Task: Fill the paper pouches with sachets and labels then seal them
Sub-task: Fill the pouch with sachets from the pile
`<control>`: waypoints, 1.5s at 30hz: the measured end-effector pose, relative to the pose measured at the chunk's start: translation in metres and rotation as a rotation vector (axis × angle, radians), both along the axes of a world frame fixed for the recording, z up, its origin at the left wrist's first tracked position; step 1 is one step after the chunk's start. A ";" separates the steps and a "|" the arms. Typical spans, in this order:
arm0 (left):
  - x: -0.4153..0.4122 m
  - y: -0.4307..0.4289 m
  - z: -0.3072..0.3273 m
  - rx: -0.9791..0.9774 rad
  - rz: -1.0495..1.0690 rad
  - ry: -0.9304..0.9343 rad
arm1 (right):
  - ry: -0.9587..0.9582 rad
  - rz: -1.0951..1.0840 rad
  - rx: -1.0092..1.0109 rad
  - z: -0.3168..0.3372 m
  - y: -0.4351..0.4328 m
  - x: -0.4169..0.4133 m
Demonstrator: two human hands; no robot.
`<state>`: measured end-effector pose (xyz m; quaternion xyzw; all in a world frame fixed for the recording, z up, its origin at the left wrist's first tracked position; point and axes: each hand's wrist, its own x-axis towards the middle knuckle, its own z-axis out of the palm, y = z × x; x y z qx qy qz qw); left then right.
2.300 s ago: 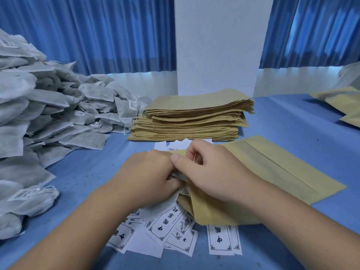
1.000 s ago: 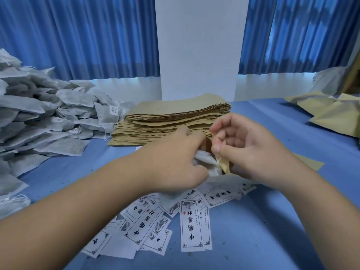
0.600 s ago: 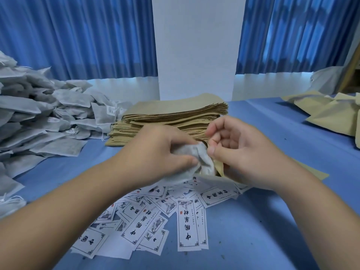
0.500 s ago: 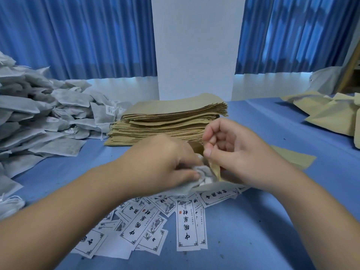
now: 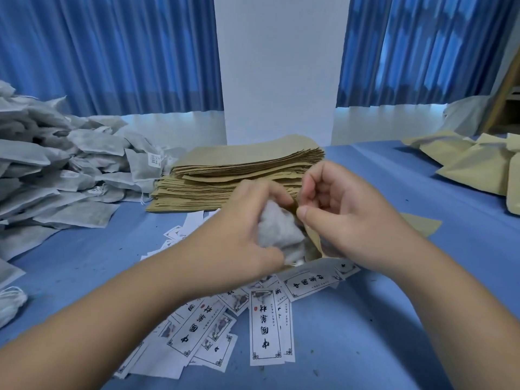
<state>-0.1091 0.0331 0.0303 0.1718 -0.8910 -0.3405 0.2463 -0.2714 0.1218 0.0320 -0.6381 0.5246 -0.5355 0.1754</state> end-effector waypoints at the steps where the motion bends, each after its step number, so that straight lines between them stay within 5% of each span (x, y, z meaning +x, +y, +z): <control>1: 0.000 -0.003 0.000 0.102 0.007 0.061 | 0.038 -0.025 -0.001 0.000 0.000 -0.001; 5: -0.001 -0.007 0.000 0.173 0.090 0.195 | 0.121 -0.083 -0.040 0.003 0.002 0.003; 15: -0.015 0.002 -0.005 -0.773 0.140 -0.053 | 0.411 -0.086 -0.153 0.002 0.008 0.018; 21: -0.030 0.011 -0.006 -0.339 0.089 -0.110 | 0.482 -0.148 -0.245 0.007 0.011 0.014; 27: -0.014 0.014 -0.002 0.094 -0.138 0.232 | 0.683 -0.294 -0.384 0.020 0.020 0.009; 32: 0.011 0.001 0.009 0.408 -0.083 0.512 | 0.774 -0.304 -0.534 0.033 0.011 0.024; 35: 0.031 -0.008 0.019 0.429 0.010 0.556 | 0.874 -0.293 -0.606 0.036 -0.014 0.035; 37: 0.043 -0.013 0.019 0.279 0.160 0.493 | 0.933 -0.301 -0.686 0.034 -0.035 0.040; 42: 0.076 -0.017 -0.001 -0.597 0.535 0.222 | 1.026 -0.321 -0.695 0.008 -0.080 0.054; 45: 0.087 -0.026 -0.015 -0.760 0.711 -0.002 | 0.963 -0.318 -0.668 -0.013 -0.091 0.061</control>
